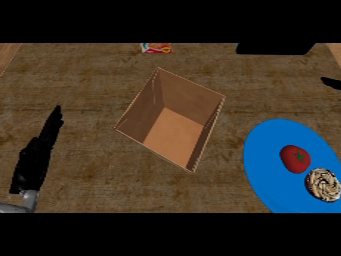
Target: Pick the tomato from the plate and place it in the cardboard box
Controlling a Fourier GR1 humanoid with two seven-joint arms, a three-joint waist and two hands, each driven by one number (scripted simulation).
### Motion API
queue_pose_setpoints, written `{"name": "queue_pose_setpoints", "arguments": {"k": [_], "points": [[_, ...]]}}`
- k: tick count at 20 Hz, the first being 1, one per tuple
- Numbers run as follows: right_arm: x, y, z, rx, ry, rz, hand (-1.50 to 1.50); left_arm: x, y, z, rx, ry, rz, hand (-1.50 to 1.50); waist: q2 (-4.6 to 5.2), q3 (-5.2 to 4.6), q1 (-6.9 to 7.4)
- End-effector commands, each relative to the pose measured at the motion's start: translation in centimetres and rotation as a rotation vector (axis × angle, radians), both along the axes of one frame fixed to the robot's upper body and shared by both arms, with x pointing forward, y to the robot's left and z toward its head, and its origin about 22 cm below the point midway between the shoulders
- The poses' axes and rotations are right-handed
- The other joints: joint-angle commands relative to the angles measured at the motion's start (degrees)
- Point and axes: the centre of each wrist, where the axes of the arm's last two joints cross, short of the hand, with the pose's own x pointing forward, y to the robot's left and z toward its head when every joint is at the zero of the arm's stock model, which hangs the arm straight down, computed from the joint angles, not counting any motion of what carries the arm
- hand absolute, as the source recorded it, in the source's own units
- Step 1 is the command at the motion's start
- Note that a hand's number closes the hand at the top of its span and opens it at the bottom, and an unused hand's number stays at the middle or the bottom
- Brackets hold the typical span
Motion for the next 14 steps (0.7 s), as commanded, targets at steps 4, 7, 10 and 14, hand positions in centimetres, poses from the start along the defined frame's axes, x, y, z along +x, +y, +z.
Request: {"name": "queue_pose_setpoints", "arguments": {"k": [4, 7, 10, 14], "points": [[-0.8, 2.6, 0.2, -0.262, 0.195, 0.12, -1.5, 0.0, -1.1, 0.6, -0.002, -0.009, -0.006, 0.0, -0.22, 0.04, -0.68], [-2.0, 3.7, -1.3, -0.284, 0.2, 0.106, -1.5, 0.5, -0.3, -0.7, -0.008, -0.002, 0.015, 0.0, -0.14, 0.04, -0.97], [-1.0, 5.9, -2.1, -0.311, 0.202, 0.061, -1.5, -0.7, 0.1, 0.9, 0.002, -0.007, 0.004, 0.0, -0.13, 0.06, -0.4], [-1.6, 7.2, 0.0, -0.348, 0.19, 0.028, -1.5, 0.3, 0.3, 1.3, 0.013, -0.004, 0.006, 0.0, -0.17, 0.05, -0.71]]}}
